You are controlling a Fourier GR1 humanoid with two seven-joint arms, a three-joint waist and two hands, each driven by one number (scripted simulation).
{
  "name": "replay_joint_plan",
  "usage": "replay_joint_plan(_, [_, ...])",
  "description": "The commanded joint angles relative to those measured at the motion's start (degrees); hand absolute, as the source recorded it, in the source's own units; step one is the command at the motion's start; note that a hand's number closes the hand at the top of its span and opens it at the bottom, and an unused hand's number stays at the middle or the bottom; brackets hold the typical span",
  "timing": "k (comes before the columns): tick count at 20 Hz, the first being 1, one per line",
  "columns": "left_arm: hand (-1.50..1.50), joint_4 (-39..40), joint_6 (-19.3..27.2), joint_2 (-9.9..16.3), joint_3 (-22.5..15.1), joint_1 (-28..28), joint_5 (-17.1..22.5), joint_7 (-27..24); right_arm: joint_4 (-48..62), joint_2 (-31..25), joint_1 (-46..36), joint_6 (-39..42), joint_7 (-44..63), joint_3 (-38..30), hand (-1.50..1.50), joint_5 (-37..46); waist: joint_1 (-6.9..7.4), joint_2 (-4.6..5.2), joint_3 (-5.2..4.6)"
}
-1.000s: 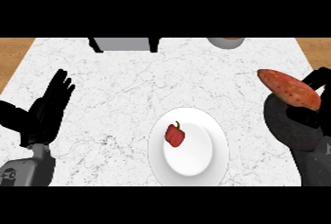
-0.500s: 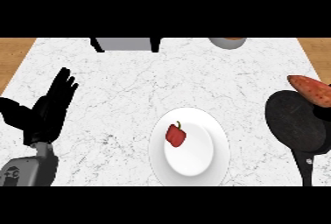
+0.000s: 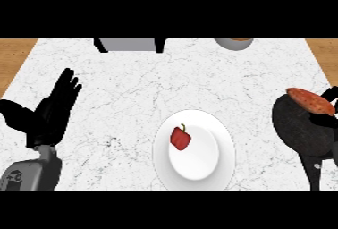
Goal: Pick the sweet potato from the plate and place it in the pan
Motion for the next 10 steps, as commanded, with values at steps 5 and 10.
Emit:
replay_joint_plan(5, [0.00,2.31,-1.96,1.13,2.16,-1.24,1.61,-1.49,20.72,-2.14,-5.32,-0.95,-4.69,-7.01,-1.50,-7.49,0.05,0.10,0.03])
replay_joint_plan(10, [0.00,0.16,-0.60,-1.01,-0.47,0.35,-0.39,-0.19,28.39,-5.56,-7.79,-1.71,-14.60,-9.70,-1.50,-12.56,-0.06,-0.05,0.02])
